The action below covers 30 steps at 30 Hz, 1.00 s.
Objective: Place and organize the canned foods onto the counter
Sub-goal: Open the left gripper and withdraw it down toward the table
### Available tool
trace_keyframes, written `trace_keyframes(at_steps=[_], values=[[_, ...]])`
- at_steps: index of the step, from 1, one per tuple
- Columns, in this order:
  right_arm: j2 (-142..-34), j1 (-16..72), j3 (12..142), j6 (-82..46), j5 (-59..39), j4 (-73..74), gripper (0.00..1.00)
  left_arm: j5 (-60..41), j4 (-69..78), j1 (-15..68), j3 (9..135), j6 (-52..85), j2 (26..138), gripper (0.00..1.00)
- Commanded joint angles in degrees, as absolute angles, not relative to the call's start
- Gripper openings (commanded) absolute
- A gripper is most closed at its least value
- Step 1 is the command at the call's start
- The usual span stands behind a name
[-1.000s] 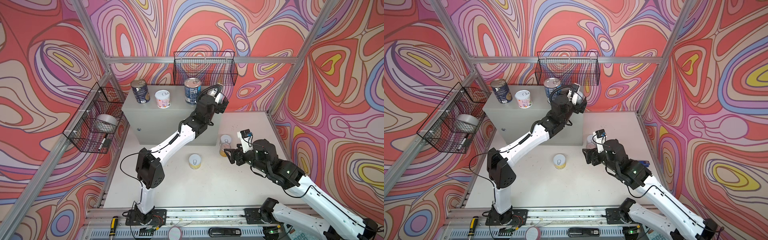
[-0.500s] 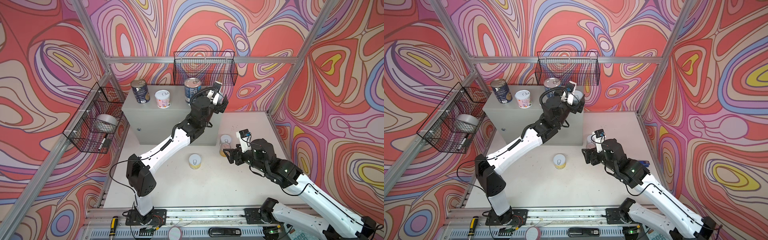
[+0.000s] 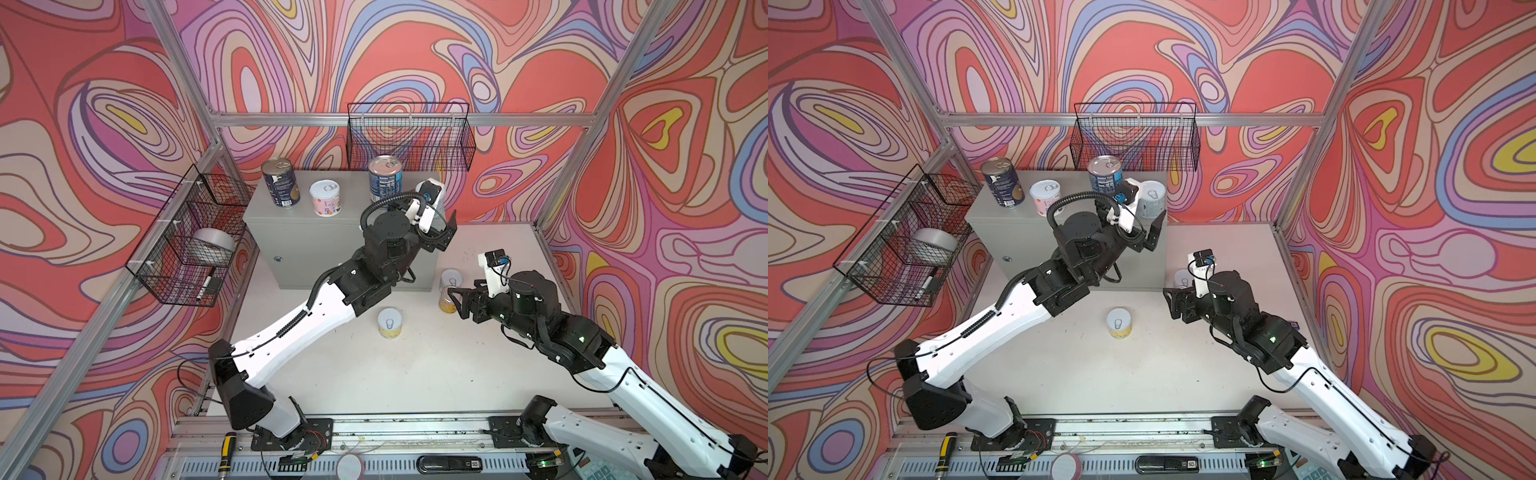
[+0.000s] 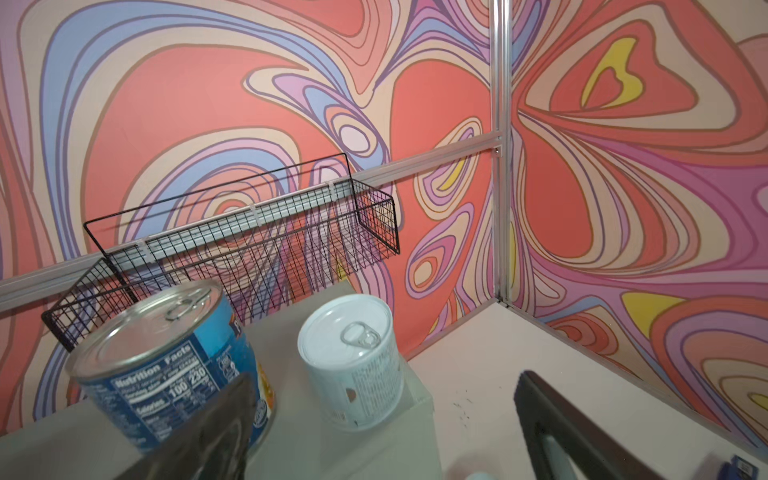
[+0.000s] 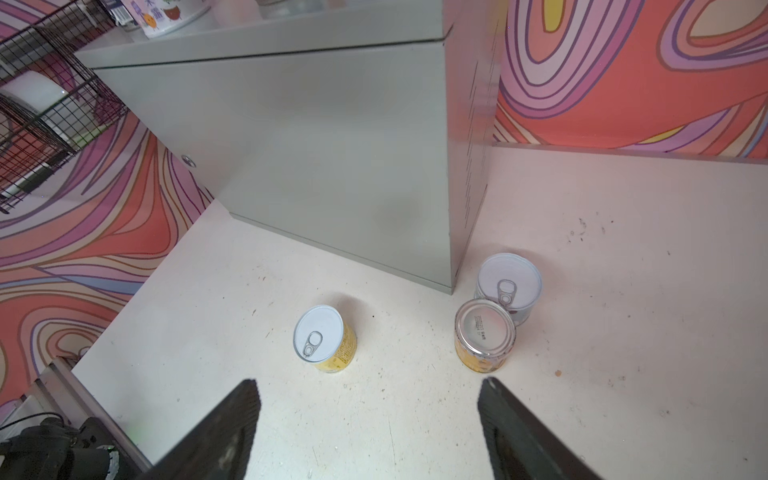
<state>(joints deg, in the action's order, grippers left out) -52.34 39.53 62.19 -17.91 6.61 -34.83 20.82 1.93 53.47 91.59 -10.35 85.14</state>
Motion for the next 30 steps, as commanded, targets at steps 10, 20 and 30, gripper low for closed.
trace_keyframes(at_steps=[10, 20, 30], values=[[-56.8, 39.8, 69.9, -20.9, 6.2, -39.1, 0.83, 25.1, -19.3, 56.2, 74.9, 6.1, 65.5, 1.00], [-56.9, 39.8, 69.9, -25.1, 4.1, -42.0, 0.80, 19.8, -28.7, 56.7, 66.7, 17.8, 55.4, 1.00], [-54.7, 39.8, 65.1, -26.6, 0.3, -43.9, 0.71, 23.6, -30.2, 56.8, 59.4, 18.9, 48.6, 1.00]])
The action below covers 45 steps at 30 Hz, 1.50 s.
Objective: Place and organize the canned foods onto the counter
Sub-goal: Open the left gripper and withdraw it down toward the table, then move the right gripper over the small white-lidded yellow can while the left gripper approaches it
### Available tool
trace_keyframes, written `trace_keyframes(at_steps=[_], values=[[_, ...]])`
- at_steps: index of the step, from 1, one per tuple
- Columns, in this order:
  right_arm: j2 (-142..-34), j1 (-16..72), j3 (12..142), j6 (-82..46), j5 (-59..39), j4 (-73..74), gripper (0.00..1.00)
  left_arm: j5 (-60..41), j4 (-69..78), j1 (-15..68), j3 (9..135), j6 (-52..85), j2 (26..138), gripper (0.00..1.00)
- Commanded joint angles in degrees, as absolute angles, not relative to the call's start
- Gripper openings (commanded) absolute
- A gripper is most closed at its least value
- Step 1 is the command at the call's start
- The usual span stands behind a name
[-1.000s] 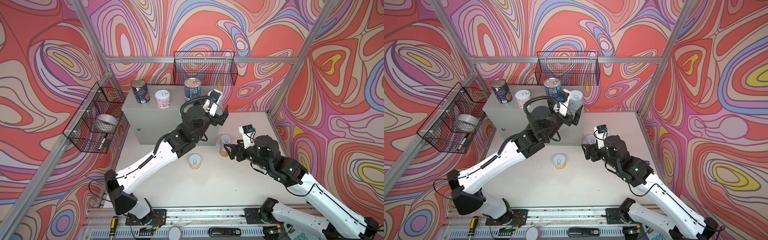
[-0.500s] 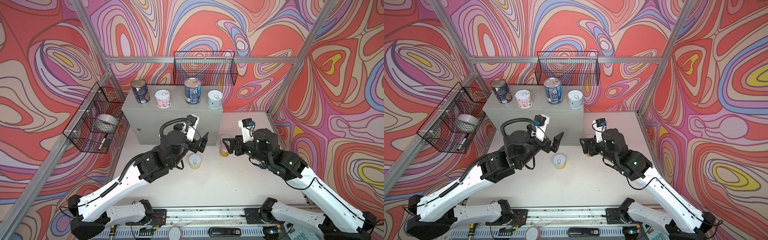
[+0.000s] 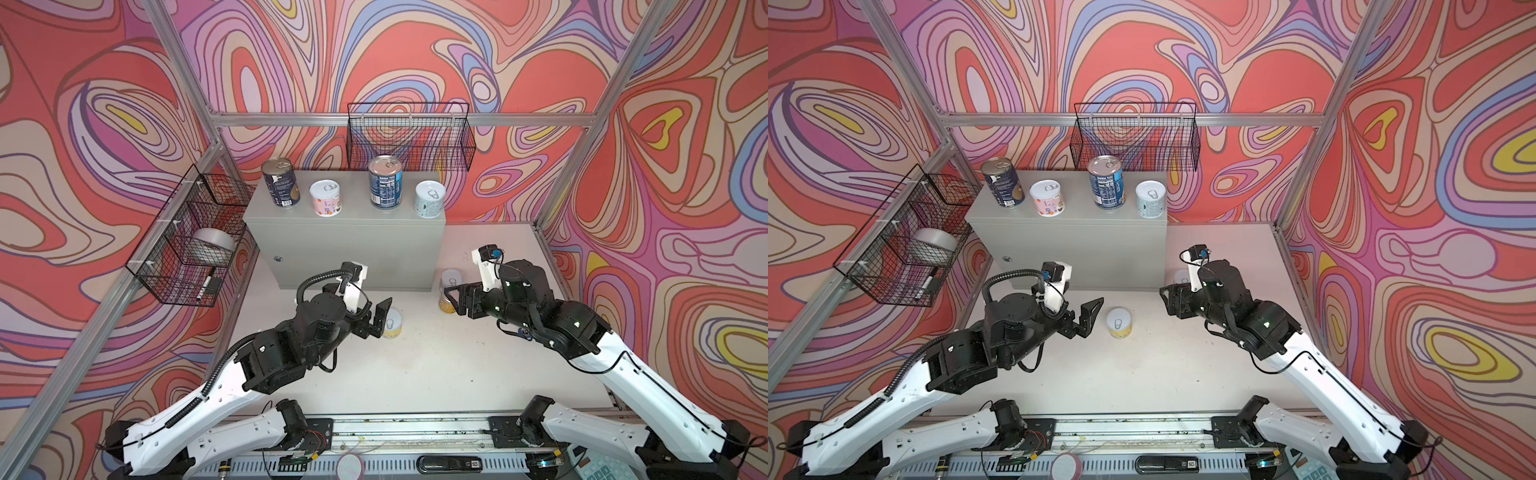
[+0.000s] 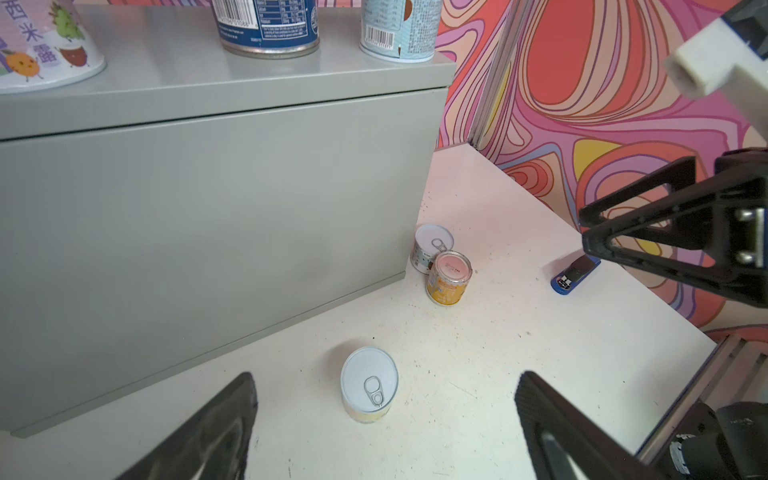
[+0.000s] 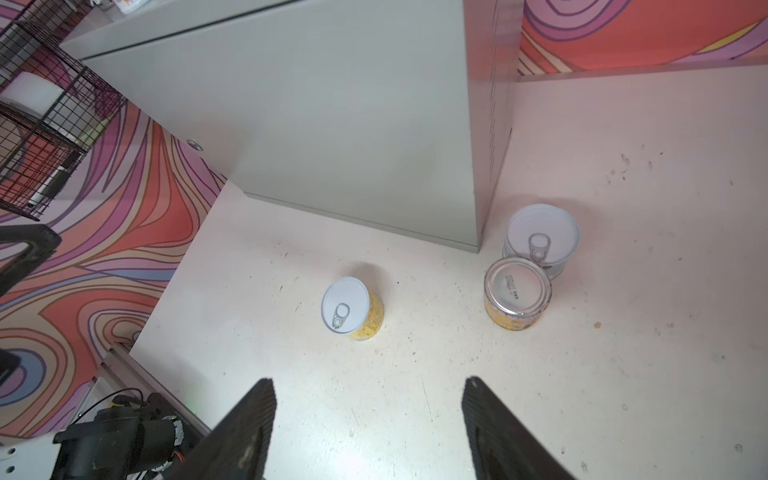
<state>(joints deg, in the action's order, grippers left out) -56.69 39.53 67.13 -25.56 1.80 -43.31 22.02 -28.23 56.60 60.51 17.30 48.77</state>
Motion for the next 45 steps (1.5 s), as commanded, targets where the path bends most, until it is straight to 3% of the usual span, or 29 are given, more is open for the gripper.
trace_keyframes(at_steps=[1, 15, 36, 45], values=[[-54.1, 39.8, 64.3, -27.0, 0.1, -43.3, 0.70, 23.3, -30.8, 56.8, 59.5, 19.0, 48.9, 1.00], [-60.8, 39.8, 63.4, -26.3, -1.1, -37.5, 0.68, 23.0, -31.9, 56.8, 58.3, 19.5, 51.0, 1.00], [-68.4, 39.8, 56.0, -34.4, 4.0, -34.9, 0.60, 23.8, 9.0, 56.7, 30.5, 1.6, 50.3, 1.00], [-69.9, 39.8, 49.2, -39.9, -4.2, -23.1, 0.59, 25.7, 14.7, 56.7, 26.8, 0.8, 55.3, 1.00]])
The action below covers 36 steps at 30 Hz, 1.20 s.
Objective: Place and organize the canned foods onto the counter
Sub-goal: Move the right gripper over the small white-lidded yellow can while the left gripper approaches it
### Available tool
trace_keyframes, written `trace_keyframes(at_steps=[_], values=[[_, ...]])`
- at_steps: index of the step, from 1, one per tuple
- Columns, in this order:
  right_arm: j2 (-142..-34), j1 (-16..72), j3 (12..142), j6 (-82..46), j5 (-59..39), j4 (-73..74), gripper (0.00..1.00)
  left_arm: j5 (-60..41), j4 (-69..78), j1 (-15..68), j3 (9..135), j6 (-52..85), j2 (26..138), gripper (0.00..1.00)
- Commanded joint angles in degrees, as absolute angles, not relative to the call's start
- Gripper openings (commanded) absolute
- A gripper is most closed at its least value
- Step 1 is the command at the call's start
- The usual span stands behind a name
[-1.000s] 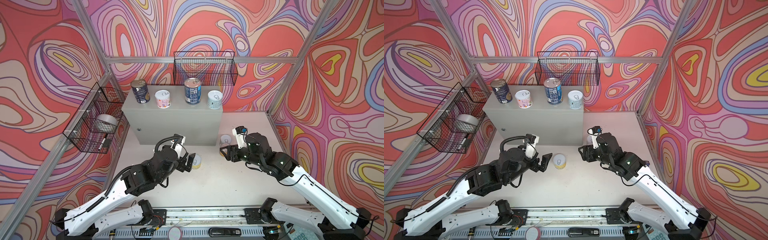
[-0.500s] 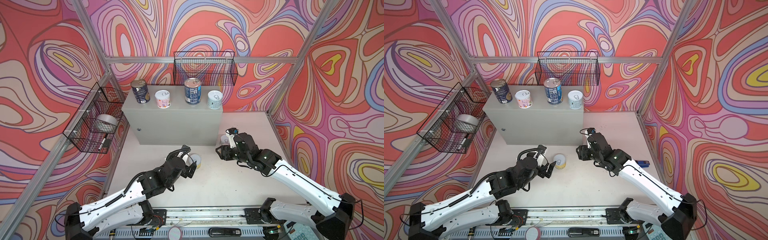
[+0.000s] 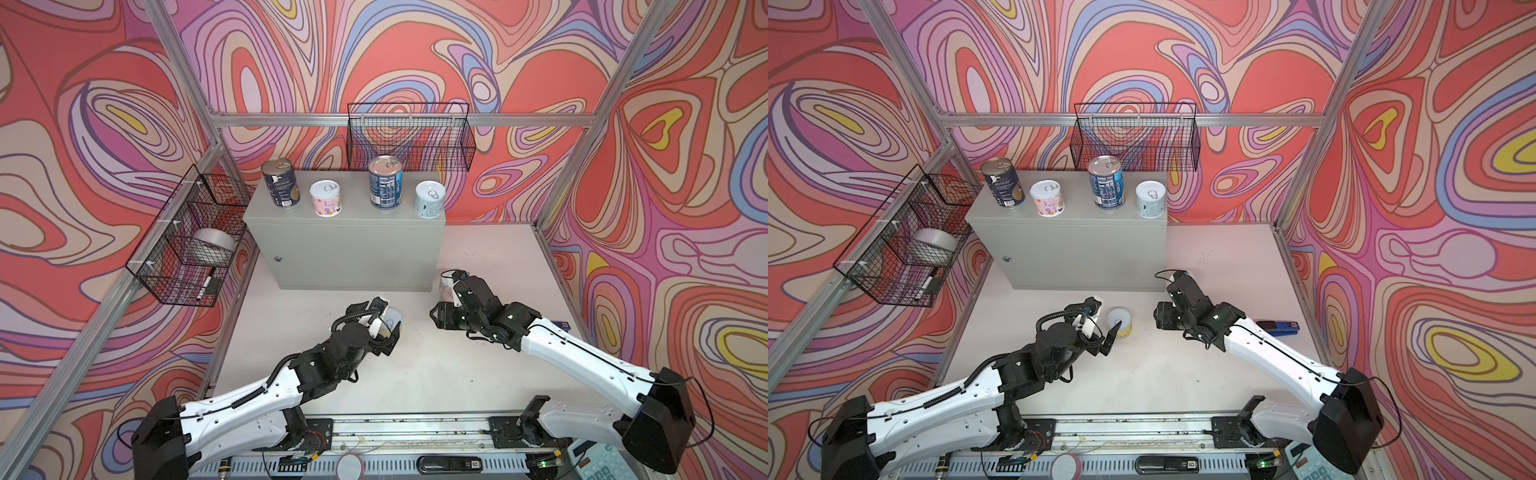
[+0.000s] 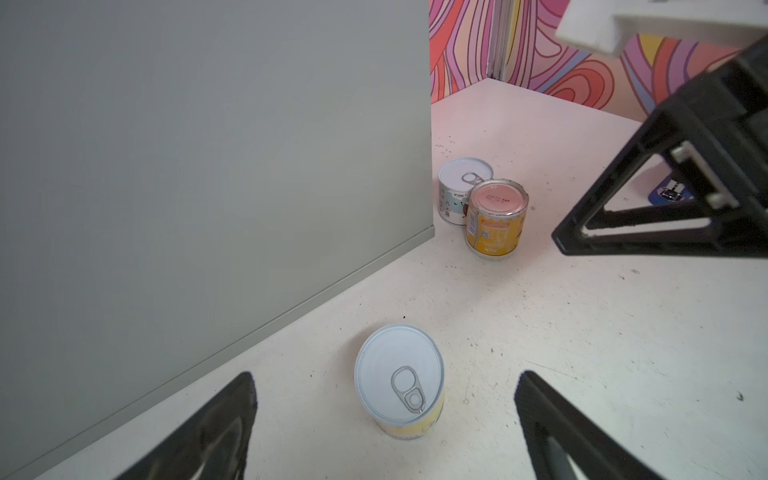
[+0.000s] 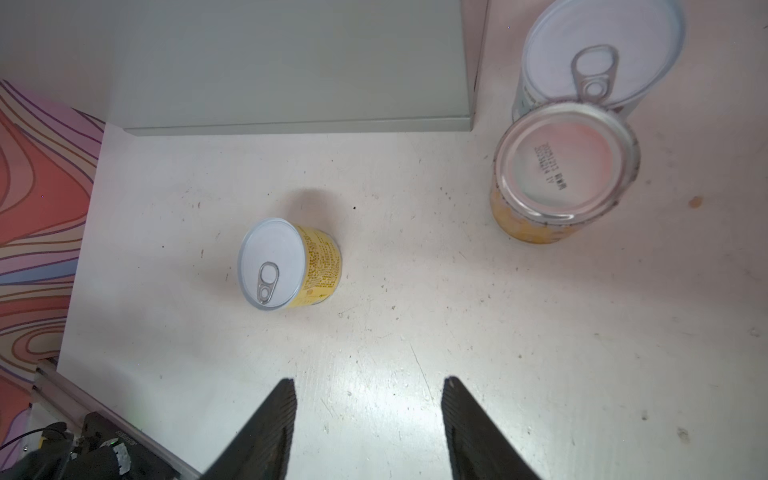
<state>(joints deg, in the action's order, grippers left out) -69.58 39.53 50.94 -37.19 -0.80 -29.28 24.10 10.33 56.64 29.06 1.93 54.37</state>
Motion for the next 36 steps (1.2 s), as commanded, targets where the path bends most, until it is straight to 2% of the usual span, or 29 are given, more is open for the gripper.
trace_keyframes(at_steps=[1, 5, 9, 12, 15, 26, 36], values=[[-70.1, 39.8, 48.5, -40.5, -4.9, -21.6, 0.59, 26.9, 15.3, 56.7, 26.1, 1.1, 55.2, 1.00], [-72.2, 40.1, 47.9, -41.6, -5.8, -18.7, 0.60, 29.1, 16.4, 55.3, 24.1, 2.9, 53.6, 1.00], [-75.0, 41.2, 47.9, -41.0, -5.5, -15.3, 0.64, 26.3, 13.3, 49.1, 22.8, 10.7, 51.0, 1.00], [-78.1, 41.6, 48.8, -41.0, -6.4, -13.6, 0.64, 26.3, 15.4, 46.5, 19.9, 10.9, 48.6, 1.00], [-81.7, 42.8, 50.8, -40.5, -6.5, -12.8, 0.64, 27.8, 17.4, 46.1, 17.0, 9.8, 46.8, 1.00], [-89.3, 47.1, 56.3, -37.7, -4.2, -12.0, 0.75, 38.2, 14.8, 44.9, 15.5, 12.2, 43.1, 1.00], [-96.2, 50.3, 62.8, -35.7, -0.3, -16.0, 0.78, 37.1, 11.6, 42.7, 16.1, 15.6, 43.3, 1.00]])
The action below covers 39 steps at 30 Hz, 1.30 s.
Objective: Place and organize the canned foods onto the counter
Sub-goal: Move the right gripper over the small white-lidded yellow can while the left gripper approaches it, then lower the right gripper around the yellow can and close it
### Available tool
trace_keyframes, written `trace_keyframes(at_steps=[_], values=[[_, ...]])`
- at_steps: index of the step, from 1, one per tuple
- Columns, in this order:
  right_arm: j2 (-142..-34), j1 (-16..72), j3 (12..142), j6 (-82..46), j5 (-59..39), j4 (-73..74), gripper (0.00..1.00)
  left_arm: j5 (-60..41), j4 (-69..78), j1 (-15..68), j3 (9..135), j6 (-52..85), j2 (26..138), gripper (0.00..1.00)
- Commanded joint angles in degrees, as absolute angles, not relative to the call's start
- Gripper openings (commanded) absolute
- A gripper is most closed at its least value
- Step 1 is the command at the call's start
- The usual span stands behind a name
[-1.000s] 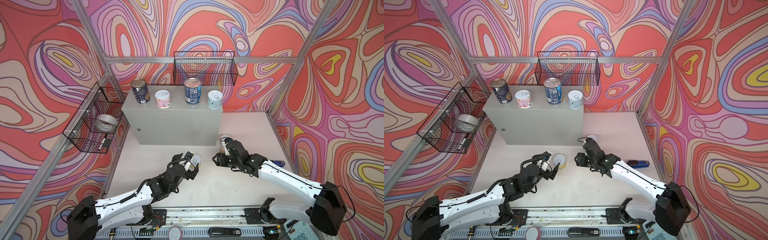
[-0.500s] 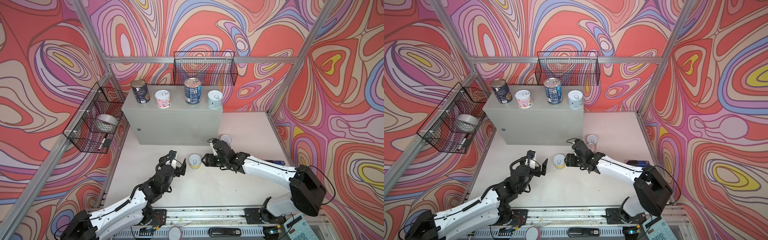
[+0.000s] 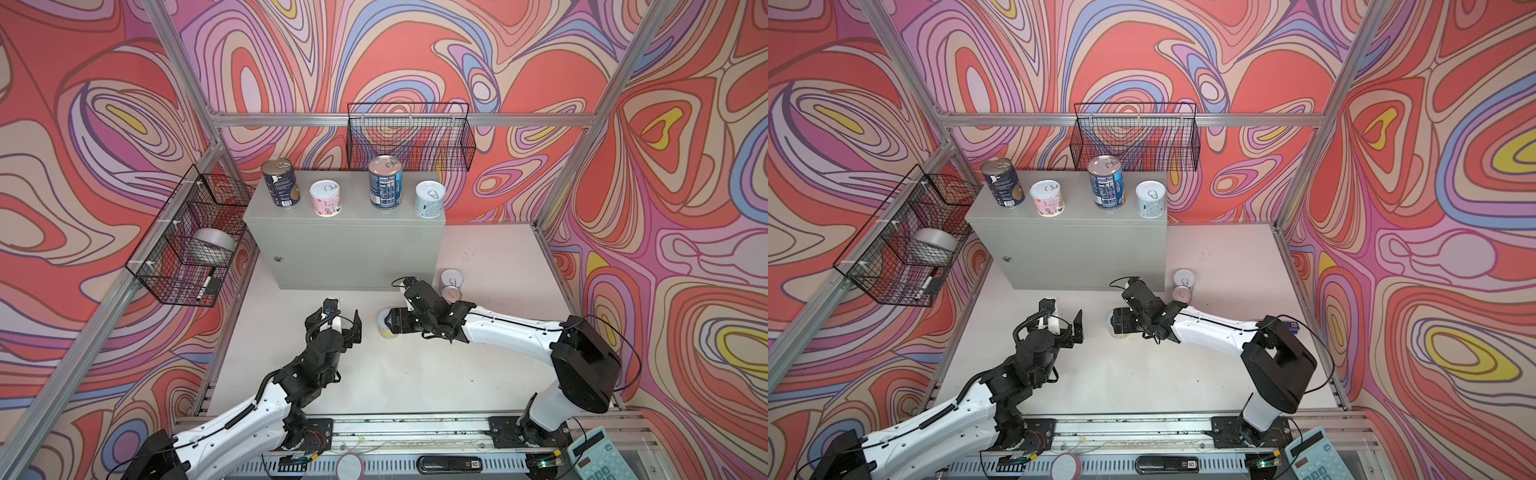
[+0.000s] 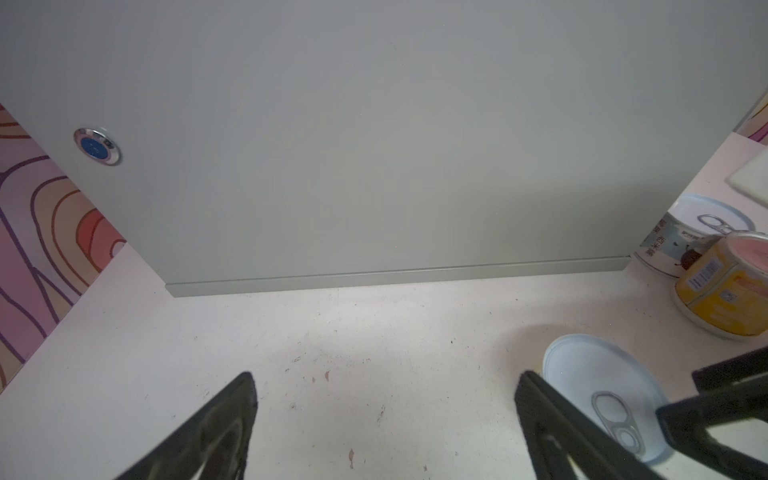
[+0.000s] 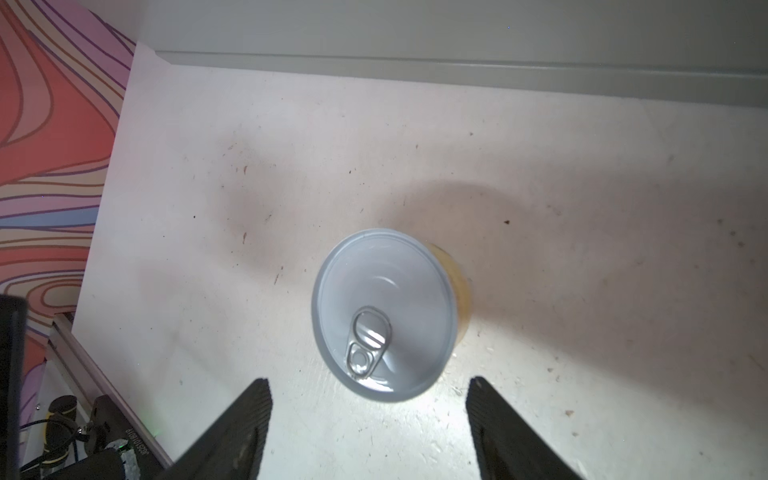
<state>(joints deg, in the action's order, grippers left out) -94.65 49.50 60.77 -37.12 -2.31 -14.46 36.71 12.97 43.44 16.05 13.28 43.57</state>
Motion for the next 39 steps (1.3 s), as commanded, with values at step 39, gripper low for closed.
trace_keyframes(at_steps=[39], values=[[-104.2, 55.7, 76.6, -34.7, 17.8, -35.8, 0.85, 33.7, 12.3, 42.4, 17.4, 15.3, 47.2, 1.00]])
